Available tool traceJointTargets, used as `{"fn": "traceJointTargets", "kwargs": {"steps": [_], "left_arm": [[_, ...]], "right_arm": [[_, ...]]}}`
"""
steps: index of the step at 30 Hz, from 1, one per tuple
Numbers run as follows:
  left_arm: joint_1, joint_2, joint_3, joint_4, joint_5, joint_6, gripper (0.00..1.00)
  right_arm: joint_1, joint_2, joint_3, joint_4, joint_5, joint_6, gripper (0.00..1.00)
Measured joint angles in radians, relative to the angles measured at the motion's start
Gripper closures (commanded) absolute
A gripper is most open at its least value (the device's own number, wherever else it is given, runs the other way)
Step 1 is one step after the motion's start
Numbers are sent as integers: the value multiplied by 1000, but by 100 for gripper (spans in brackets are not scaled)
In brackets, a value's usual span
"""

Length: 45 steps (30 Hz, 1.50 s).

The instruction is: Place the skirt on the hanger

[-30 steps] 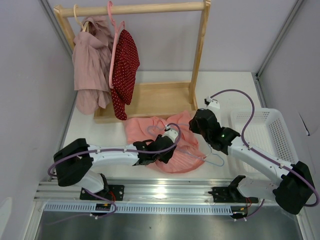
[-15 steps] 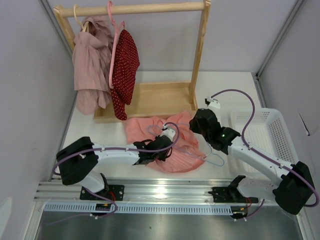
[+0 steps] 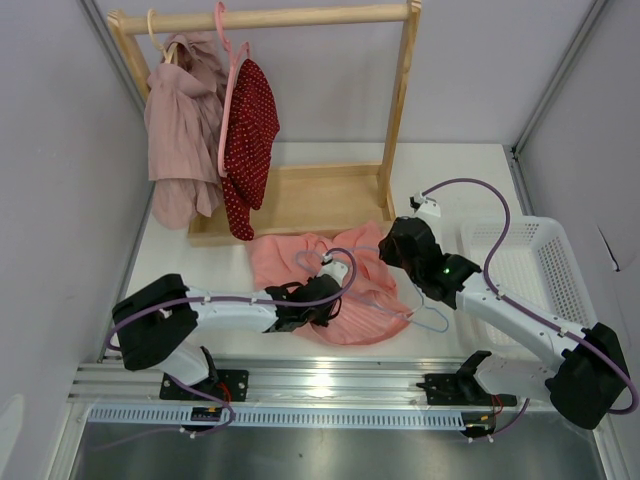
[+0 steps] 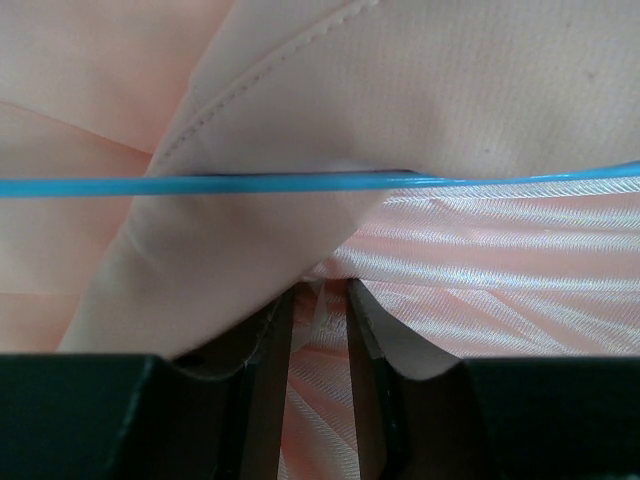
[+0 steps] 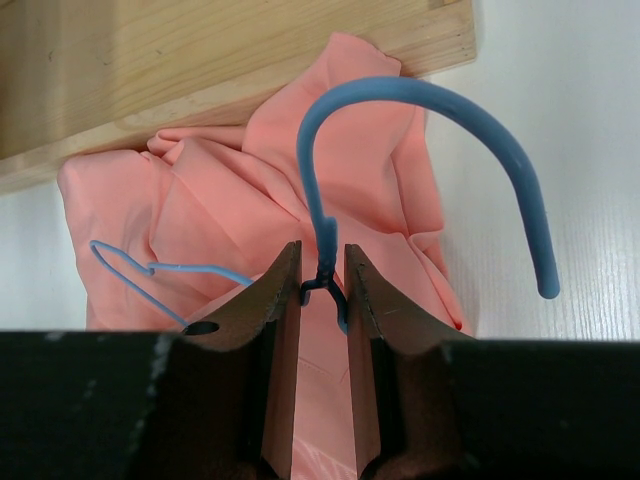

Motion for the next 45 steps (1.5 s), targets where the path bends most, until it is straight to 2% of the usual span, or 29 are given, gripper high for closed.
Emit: {"fn": "traceJointTargets", "kwargs": {"steps": [3, 6, 7, 10, 18, 28, 45], "left_arm": [[6, 0, 0, 7, 2, -4, 69], [24, 1, 0, 18, 11, -7, 82], [34, 2, 0, 23, 16, -7, 89], [63, 2, 0, 31, 40, -6, 100], [85, -14, -6, 55, 118, -2, 100], [100, -234, -45, 80, 260, 13, 100], [208, -347, -120, 68, 290, -31, 100]], "right_arm": [[0, 0, 0, 0, 0, 0, 100], [-2, 0, 0, 0, 0, 0, 100], [-2, 0, 0, 0, 0, 0, 100], [-2, 0, 0, 0, 0, 0, 100], [-4, 0, 0, 1, -5, 0, 100], [-4, 0, -2, 10, -11, 0, 100], [-2, 0, -10, 13, -23, 7, 100]]}}
